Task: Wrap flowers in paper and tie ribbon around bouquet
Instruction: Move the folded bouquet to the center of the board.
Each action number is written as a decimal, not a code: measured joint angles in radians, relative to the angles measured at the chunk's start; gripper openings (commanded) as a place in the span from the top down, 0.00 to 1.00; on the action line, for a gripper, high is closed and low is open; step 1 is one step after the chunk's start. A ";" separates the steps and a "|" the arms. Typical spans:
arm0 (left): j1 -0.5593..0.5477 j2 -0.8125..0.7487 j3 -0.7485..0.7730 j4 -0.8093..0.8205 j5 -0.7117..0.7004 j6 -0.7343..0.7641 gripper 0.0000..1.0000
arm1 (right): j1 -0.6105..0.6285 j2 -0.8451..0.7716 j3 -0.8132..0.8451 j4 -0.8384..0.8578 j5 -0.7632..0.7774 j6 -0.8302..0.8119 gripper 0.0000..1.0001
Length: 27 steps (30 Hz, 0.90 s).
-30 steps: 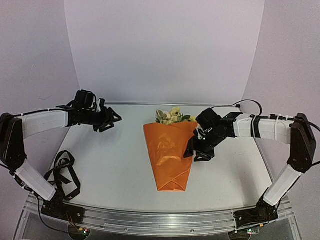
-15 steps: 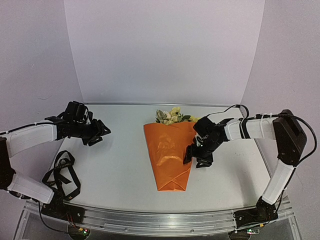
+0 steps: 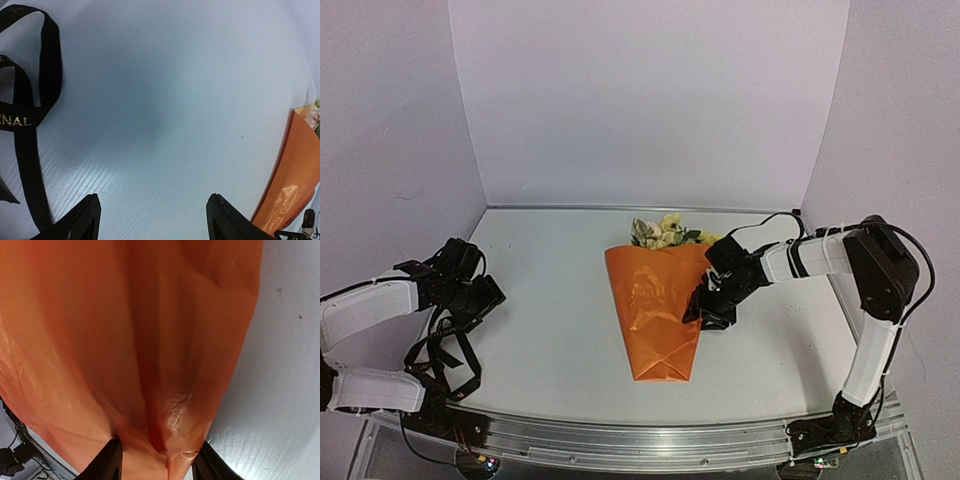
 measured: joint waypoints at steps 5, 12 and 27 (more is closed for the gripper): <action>0.000 0.000 -0.004 -0.012 -0.039 -0.031 0.25 | -0.022 0.021 0.000 0.036 -0.009 0.017 0.85; 0.002 0.007 -0.004 -0.011 -0.071 -0.057 0.26 | -0.043 0.053 0.025 0.053 -0.007 0.031 0.97; 0.143 0.046 -0.071 -0.038 -0.149 -0.109 0.22 | -0.084 0.134 0.137 0.068 0.037 0.040 0.88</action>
